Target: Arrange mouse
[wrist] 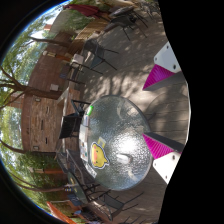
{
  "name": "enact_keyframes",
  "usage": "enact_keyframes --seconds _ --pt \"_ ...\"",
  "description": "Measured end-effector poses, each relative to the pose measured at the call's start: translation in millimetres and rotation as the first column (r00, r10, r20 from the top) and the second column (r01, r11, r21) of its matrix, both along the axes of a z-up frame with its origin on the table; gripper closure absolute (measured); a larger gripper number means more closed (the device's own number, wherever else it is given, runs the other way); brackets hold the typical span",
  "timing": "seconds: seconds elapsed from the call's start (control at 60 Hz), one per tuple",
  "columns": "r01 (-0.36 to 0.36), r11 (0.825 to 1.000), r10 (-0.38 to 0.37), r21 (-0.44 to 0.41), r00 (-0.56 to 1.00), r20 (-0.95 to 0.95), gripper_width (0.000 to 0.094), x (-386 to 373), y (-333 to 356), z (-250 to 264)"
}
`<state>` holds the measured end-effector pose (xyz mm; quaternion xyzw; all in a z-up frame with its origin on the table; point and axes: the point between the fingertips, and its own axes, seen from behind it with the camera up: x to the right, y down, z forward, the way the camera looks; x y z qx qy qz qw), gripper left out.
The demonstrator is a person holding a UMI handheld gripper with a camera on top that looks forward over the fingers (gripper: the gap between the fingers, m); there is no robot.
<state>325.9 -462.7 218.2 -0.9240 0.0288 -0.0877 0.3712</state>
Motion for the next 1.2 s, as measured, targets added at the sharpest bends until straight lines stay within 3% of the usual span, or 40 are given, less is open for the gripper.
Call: enact_keyframes --seconds 0.2,0.433,0.517,0.65,0.883,1.017,1.117,1.2 --pt "0.018 0.999 -0.018 -0.038 1.0 0.019 0.0074 0.0 -22.6 -23.0" --pt "-0.039 0.995 0.034 -0.092 0.998 -0.047 0.0067 -80.5 -30.7 -117.2" --pt "-0.061 0.995 0.051 -0.083 0.992 -0.115 0.0071 -128.5 -3.6 -147.6" --pt "-0.099 0.995 0.098 0.004 0.982 -0.164 0.0078 -189.9 78.4 -180.7" --pt "-0.136 0.985 0.149 0.108 0.982 -0.12 0.0098 -229.5 214.5 -223.8" --pt "-0.129 0.986 0.142 0.106 0.982 -0.125 0.0173 -236.5 243.3 -234.3" --pt "-0.115 0.987 0.128 0.116 0.985 -0.116 0.0443 -232.6 249.9 -236.1" --pt "-0.126 0.986 0.137 0.11 0.985 -0.102 0.0471 -229.9 251.6 -236.9"
